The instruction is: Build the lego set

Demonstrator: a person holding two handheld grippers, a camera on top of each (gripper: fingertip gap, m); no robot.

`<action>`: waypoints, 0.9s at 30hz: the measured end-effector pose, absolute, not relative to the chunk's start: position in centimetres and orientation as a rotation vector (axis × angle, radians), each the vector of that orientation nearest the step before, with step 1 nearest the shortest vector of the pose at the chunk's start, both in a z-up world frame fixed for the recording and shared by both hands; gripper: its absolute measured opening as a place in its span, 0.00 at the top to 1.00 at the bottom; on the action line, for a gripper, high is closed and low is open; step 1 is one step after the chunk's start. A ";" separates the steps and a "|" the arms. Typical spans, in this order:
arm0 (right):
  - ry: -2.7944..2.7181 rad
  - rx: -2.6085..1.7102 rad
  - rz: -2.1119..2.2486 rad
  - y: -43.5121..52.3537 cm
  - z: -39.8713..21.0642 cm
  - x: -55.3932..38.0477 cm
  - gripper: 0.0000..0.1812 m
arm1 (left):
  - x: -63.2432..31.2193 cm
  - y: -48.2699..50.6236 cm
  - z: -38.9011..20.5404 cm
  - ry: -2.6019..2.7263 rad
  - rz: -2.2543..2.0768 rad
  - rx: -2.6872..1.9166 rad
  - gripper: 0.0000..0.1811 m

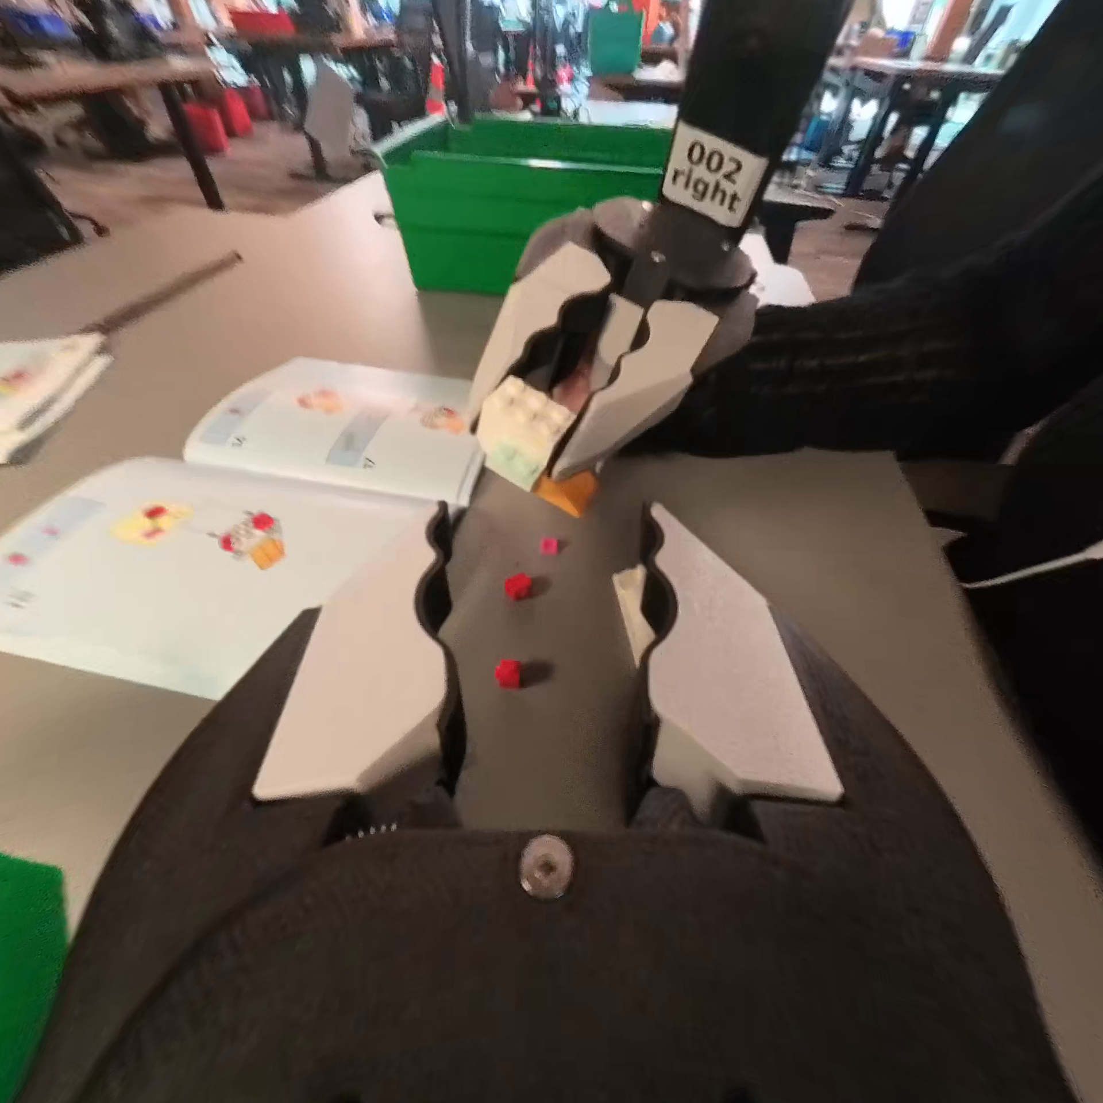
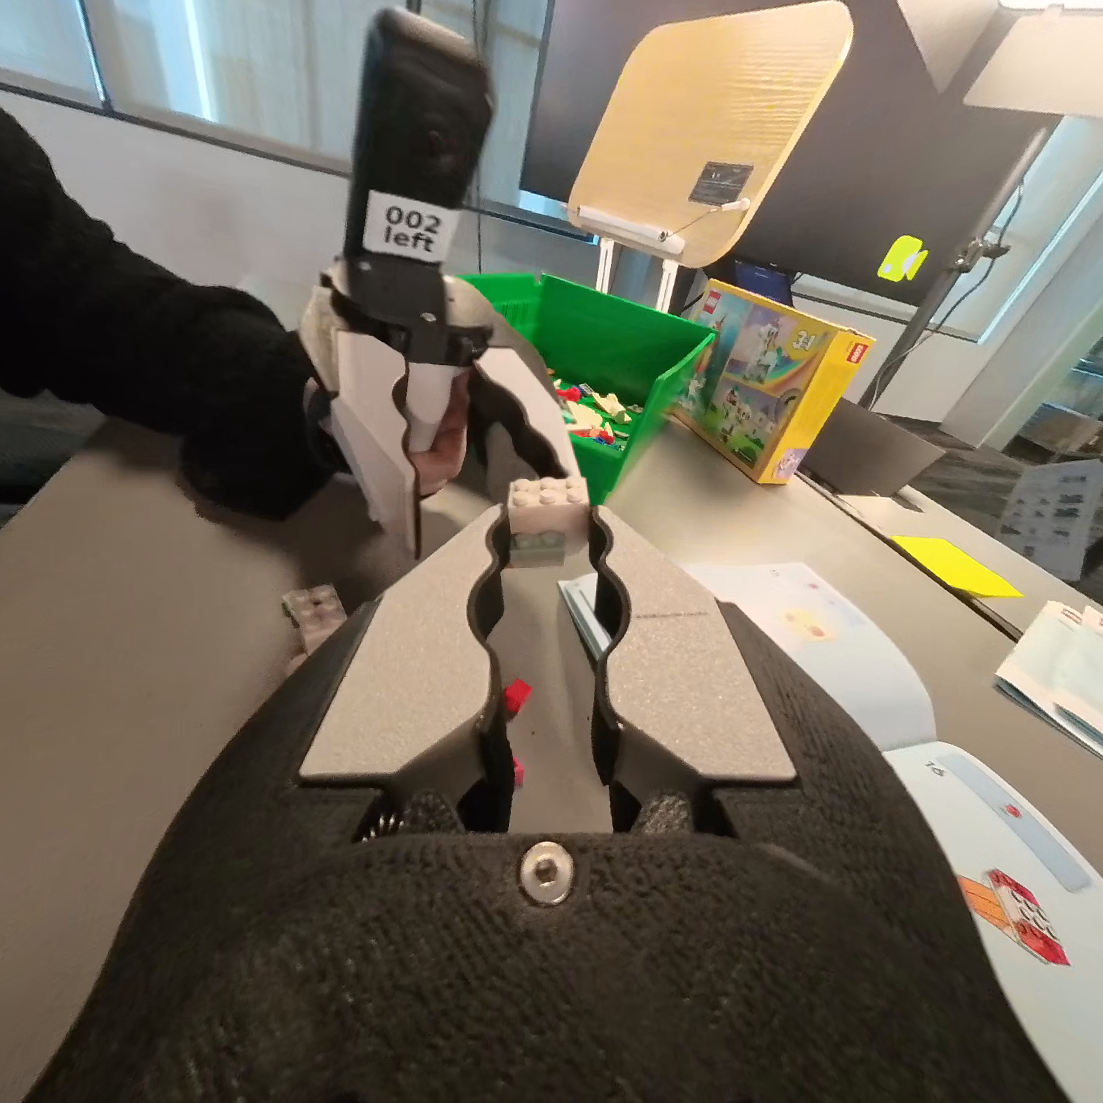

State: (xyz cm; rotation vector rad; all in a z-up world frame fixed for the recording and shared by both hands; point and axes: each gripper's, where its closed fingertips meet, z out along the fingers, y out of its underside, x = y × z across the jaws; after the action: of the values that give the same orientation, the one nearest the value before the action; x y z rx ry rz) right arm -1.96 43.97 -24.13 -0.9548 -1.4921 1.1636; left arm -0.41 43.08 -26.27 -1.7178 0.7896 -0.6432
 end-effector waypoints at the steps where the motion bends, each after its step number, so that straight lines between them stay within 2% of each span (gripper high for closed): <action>1: -1.479 -0.967 1.165 44.1 -24.0 -2.1 0.87 | -0.7 43.3 -26.0 0.781 -0.595 -1.699 0.67; 8: -1.207 -1.083 1.171 45.3 -21.8 -3.7 0.87 | -2.4 45.4 -25.6 0.697 -0.176 -1.667 0.71; 14: -1.105 -1.094 1.068 45.0 -21.5 -5.0 0.87 | -3.6 46.4 -24.1 0.567 -0.099 -1.612 0.72; 21: -1.085 -1.072 1.023 44.7 -21.6 -5.4 0.87 | -3.7 46.2 -23.9 0.588 -0.049 -1.575 0.81; 27: -1.090 -1.078 1.066 44.4 -21.7 -5.2 0.86 | -3.7 46.3 -24.5 0.613 -0.031 -1.595 0.83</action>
State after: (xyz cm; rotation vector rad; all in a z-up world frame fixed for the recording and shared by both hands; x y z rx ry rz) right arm -5.22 44.45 -21.72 -1.0780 -1.0898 1.0663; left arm -3.72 46.25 -24.50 -1.5950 0.6134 -0.0310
